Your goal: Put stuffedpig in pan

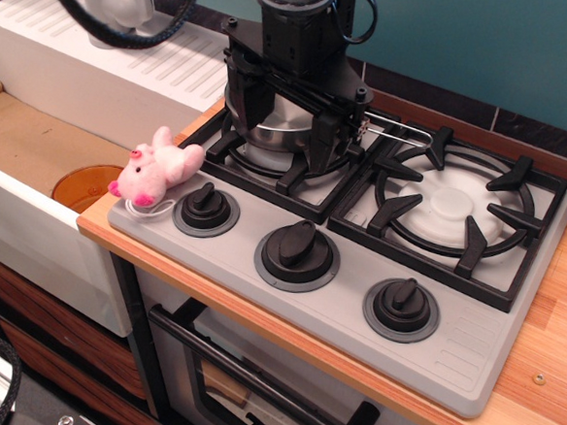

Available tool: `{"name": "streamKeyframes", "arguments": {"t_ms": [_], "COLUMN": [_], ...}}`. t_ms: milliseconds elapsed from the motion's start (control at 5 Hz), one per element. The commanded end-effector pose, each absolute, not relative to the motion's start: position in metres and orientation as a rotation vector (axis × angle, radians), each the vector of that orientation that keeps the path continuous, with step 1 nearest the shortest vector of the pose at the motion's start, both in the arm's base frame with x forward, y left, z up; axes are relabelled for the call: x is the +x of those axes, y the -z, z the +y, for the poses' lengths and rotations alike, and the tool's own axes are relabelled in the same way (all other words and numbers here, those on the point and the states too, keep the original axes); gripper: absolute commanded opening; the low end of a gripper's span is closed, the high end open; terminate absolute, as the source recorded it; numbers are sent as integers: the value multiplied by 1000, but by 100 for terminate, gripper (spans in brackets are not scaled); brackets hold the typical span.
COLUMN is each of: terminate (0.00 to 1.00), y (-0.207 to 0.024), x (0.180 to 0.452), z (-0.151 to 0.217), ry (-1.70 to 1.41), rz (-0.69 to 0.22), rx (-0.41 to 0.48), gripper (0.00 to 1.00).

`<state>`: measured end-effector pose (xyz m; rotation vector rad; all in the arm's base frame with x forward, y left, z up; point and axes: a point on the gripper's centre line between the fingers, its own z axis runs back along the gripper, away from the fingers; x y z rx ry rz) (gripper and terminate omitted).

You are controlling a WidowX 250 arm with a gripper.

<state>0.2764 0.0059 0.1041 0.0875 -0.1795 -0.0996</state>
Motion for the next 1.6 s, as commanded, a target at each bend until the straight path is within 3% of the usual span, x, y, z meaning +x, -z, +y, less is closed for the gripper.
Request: {"name": "streamKeyframes", "arguments": {"t_ms": [0,600,1400], "terminate": [0,0,0], "y": [-104,-103,-78], "x": [276,273,269], "z": [6,62,126], "ry": [100,175,218], "rz": [-180,-217,-262], "rx": [88,147,173], "gripper": [100,100,100]}}
